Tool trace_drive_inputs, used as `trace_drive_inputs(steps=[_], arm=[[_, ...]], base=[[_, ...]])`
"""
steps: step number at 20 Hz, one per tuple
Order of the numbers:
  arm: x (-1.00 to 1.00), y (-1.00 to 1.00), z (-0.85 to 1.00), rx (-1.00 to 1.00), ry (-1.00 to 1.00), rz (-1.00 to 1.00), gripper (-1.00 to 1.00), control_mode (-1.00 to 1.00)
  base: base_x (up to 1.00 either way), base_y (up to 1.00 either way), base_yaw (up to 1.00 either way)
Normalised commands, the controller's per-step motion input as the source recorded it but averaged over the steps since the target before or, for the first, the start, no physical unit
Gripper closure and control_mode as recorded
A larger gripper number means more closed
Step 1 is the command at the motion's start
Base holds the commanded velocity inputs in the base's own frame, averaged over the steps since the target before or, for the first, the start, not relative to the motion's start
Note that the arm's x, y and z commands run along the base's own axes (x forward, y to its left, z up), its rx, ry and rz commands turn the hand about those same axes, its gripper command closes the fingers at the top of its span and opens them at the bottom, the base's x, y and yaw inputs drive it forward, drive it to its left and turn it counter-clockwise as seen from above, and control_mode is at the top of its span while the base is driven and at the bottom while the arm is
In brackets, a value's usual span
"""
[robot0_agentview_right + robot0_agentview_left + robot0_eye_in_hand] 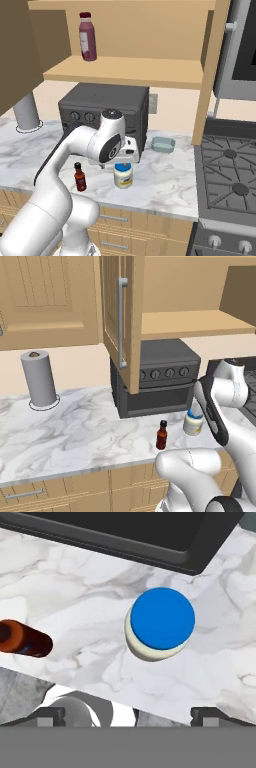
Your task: Pick the mayonnaise and condiment bottle from the counter and place them in the cabinet.
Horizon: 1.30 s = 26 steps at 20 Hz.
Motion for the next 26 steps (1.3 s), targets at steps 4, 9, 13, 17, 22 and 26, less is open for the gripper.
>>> trace_drive_inputs(steps=[4, 9, 13, 17, 22, 26], arm=[[0.0, -0.03, -0.24, 0.0, 0.0, 0.0, -1.0, -1.0], [0.02, -0.07, -0.23, 0.07, 0.0, 0.0, -1.0, -1.0], [0.03, -0.09, -0.24, 0.09, -0.01, 0.0, -1.0, -1.0], [0.04, -0.08, -0.25, 0.02, 0.0, 0.0, -1.0, -1.0], [0.15, -0.05, -0.22, 0.0, 0.0, 0.0, -1.0, -1.0], [0.28, -0.01, -0.16, 0.0, 0.0, 0.0, -1.0, -1.0]], base=[[0.0, 0.0, 0.0], [0.0, 0.0, 0.0], [0.0, 0.0, 0.0], [0.0, 0.0, 0.0], [0.0, 0.0, 0.0], [0.0, 0.0, 0.0]])
